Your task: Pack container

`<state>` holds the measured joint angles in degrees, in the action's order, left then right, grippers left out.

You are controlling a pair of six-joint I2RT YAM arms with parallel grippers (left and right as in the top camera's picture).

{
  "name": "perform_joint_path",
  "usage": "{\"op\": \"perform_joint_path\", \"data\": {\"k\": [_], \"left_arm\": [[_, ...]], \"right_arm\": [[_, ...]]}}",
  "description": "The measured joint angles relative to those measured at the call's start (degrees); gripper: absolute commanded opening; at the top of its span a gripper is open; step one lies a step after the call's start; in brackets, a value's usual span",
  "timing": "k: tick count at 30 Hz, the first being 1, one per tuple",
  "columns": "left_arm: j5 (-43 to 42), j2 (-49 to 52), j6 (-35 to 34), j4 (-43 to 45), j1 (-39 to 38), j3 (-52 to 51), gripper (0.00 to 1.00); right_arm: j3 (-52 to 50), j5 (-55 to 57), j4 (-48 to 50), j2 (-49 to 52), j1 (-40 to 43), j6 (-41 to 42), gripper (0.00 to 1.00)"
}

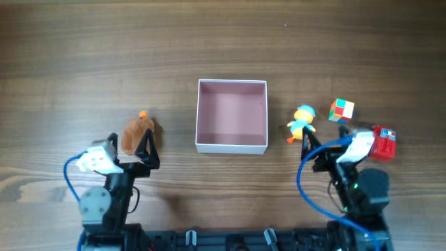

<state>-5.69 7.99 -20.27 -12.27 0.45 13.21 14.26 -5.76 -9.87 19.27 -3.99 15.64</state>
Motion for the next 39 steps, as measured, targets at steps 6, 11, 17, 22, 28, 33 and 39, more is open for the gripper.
{"op": "perform_joint_path", "data": {"k": [6,11,17,22,28,33,39], "left_arm": [[-0.3,24.1,0.0,-13.0,0.0,23.2,1.0],[-0.3,41.4,0.0,-27.1,0.0,39.2,1.0],[0.5,44.6,0.0,-34.1,0.0,41.5,1.0],[1.8,44.6,0.0,-36.1,0.0,41.6,1.0],[2.0,44.6,0.0,-37.0,0.0,41.6,1.0],[2.0,44.6,0.0,-37.0,0.0,41.6,1.0],[2.0,44.6,0.0,-37.0,0.0,41.6,1.0]], "right_arm": [[27.3,4.2,-21.5,21.6,0.9,0.2,1.0],[52.5,5.0,-47.7,37.6,6.6,-1.2,1.0],[61.4,5.6,-61.1,45.5,10.3,-4.6,1.0],[61.8,8.2,-61.4,49.8,20.3,-6.0,1.0],[62.0,8.1,-57.8,64.7,34.6,-9.9,1.0],[61.8,7.7,-55.2,70.6,35.4,-10.4,1.0],[53.9,7.5,-46.8,73.5,35.4,-10.8,1.0]]}}
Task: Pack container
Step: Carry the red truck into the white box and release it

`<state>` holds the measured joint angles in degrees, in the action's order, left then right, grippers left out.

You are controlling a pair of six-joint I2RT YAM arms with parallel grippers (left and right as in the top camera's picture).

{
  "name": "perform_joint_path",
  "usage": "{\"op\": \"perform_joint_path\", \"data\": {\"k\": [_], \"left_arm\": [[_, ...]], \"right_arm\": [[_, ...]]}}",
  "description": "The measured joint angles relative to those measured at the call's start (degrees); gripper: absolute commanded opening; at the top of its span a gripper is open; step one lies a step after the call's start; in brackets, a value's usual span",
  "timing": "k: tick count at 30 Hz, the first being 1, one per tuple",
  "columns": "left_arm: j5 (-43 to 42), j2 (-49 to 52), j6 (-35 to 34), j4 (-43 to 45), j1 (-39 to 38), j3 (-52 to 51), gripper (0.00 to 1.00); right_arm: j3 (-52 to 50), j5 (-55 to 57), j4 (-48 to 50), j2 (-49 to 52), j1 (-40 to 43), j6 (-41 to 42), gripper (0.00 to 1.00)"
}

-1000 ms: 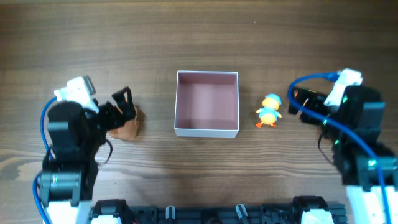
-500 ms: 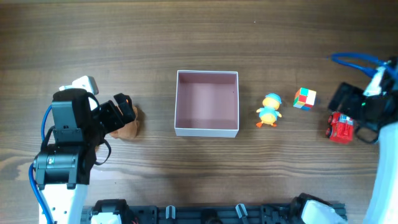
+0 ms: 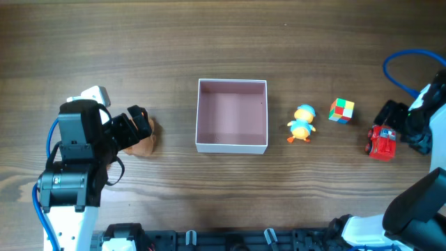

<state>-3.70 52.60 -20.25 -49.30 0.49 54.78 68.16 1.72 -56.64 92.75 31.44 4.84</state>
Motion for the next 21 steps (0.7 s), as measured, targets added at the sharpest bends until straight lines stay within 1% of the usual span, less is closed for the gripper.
{"op": "perform_joint_path", "data": {"k": [3,9,15,17,21], "left_arm": [[0.0,0.0,0.0,0.0,0.0,0.0,1.0],[0.4,0.0,0.0,0.0,0.0,0.0,1.0],[0.4,0.0,0.0,0.0,0.0,0.0,1.0],[0.4,0.0,0.0,0.0,0.0,0.0,1.0],[0.4,0.0,0.0,0.0,0.0,0.0,1.0]], "right_arm": [[-3.7,-0.1,4.3,0.0,0.0,0.0,0.99],[-11.4,-0.4,12.6,0.1,0.0,0.0,0.95],[-13.2,-1.3,14.3,0.1,0.0,0.0,0.94],[-13.2,-1.5,15.0,0.1,0.0,0.1,0.89],[-13.2,-1.7,15.4,0.1,0.0,0.5,0.72]]}}
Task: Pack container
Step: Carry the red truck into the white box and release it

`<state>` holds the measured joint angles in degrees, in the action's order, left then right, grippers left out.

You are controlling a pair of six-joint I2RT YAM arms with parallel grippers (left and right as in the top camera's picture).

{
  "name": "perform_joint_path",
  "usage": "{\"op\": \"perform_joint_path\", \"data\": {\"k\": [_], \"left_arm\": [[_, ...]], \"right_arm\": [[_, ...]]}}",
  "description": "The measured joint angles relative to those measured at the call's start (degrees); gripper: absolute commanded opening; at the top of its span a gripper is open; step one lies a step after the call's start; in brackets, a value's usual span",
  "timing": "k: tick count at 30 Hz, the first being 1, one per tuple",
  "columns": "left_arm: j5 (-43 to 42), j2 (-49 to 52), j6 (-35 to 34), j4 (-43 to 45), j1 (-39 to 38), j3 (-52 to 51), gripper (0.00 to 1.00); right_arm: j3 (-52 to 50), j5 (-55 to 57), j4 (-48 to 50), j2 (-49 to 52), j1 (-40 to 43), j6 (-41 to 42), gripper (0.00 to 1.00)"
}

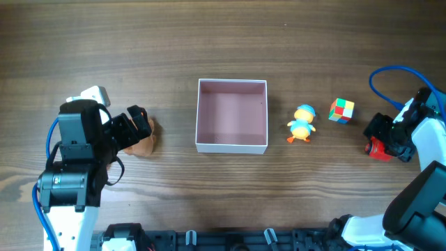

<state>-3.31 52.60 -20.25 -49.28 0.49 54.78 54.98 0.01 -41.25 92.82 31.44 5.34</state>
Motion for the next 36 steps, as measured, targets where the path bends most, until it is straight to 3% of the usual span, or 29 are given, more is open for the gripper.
{"op": "perform_joint_path", "data": {"k": [2,7,11,17,23,26,30,33,36], "left_arm": [[0.0,0.0,0.0,0.0,0.0,0.0,1.0],[0.0,0.0,0.0,0.0,0.0,0.0,1.0],[0.0,0.0,0.0,0.0,0.0,0.0,1.0],[0.0,0.0,0.0,0.0,0.0,0.0,1.0],[0.0,0.0,0.0,0.0,0.0,0.0,1.0],[0.0,0.0,0.0,0.0,0.0,0.0,1.0],[0.0,0.0,0.0,0.0,0.0,0.0,1.0],[0.0,0.0,0.0,0.0,0.0,0.0,1.0],[0.0,0.0,0.0,0.0,0.0,0.0,1.0]], "right_arm": [[0.0,-0.2,0.0,0.0,0.0,0.3,0.69],[0.0,-0.6,0.0,0.0,0.0,0.9,0.47],[0.0,-0.9,0.0,0.0,0.0,1.6,0.41],[0.0,-0.9,0.0,0.0,0.0,3.1,0.15],[2.8,-2.0,-6.4,-3.2,-2.5,7.1,0.07],[7.7,-2.7,-7.8,-13.1,-10.2,7.0,0.04],[16.2,-3.2,-7.4,-27.1,-27.1,8.2,0.05],[17.5,-2.5,-6.3,-30.7,-40.0,13.5,0.04],[17.5,-1.4,-1.9,-27.3,-50.6,17.6,0.04]]}}
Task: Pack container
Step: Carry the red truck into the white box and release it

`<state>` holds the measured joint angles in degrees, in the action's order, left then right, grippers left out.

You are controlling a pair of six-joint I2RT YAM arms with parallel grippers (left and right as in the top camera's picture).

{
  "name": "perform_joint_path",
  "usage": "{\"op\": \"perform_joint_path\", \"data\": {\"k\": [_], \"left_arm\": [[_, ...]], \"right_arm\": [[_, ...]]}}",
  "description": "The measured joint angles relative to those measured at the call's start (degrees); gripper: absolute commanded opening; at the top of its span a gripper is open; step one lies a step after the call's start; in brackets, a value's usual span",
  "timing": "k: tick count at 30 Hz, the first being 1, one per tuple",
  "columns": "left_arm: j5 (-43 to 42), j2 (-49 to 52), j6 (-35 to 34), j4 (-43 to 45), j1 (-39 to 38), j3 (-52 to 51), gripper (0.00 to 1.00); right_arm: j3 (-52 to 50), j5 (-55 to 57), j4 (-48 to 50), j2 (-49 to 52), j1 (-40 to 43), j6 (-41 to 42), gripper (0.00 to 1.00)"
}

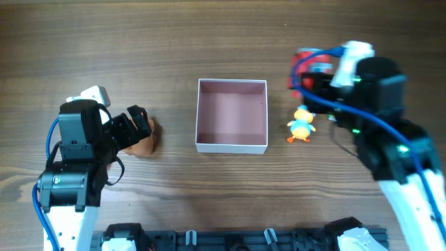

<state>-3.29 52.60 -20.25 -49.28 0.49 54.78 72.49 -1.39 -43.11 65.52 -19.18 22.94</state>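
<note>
An open white box with a pink inside (232,146) stands at the table's middle. My right gripper (305,78) is raised just right of the box's far corner, shut on a red toy (306,56). A yellow and blue duck (301,124) lies on the table below that arm. Left of the box, my left gripper (138,122) sits on the upper part of a brown plush toy (145,141), its fingers closed against it. No colourful cube shows; the right arm covers the table right of the duck.
The right arm's body and blue cable (376,125) stretch from the lower right over the table right of the duck. The left arm's body (73,167) fills the lower left. Bare wood (209,42) lies behind the box.
My right gripper was low on the red toy at the far right of the table. Now it is raised beside the box's far right corner with the red toy in it. The left arm has not moved.
Both grippers first hung near the front, the left by the brown toy, the right near the red toy. Then the left sat on the brown toy and stayed there. The right reached the red toy, closed on it, and now holds it up near the box.
</note>
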Motion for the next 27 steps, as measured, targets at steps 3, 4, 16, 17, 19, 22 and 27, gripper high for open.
{"op": "perform_joint_path", "data": {"k": [3,4,16,17,19,22,27], "left_arm": [[0.0,0.0,0.0,0.0,0.0,0.0,1.0],[0.0,0.0,0.0,0.0,0.0,0.0,1.0],[0.0,0.0,0.0,0.0,0.0,0.0,1.0],[0.0,0.0,0.0,0.0,0.0,0.0,1.0],[0.0,0.0,0.0,0.0,0.0,0.0,1.0],[0.0,0.0,0.0,0.0,0.0,0.0,1.0],[0.0,0.0,0.0,0.0,0.0,0.0,1.0]], "right_arm": [[0.0,4.1,3.3,8.6,-9.4,2.4,0.04],[0.0,4.9,3.6,11.5,-11.1,2.9,0.04],[-0.1,7.3,4.2,35.3,-11.7,11.0,0.06],[-0.1,7.5,4.3,36.3,-11.2,11.5,0.06],[-0.1,7.5,4.8,37.4,-10.8,11.8,0.1],[-0.1,7.5,5.5,37.8,-10.8,11.7,0.29],[-0.1,7.5,5.7,37.8,-10.8,11.7,0.5]]}}
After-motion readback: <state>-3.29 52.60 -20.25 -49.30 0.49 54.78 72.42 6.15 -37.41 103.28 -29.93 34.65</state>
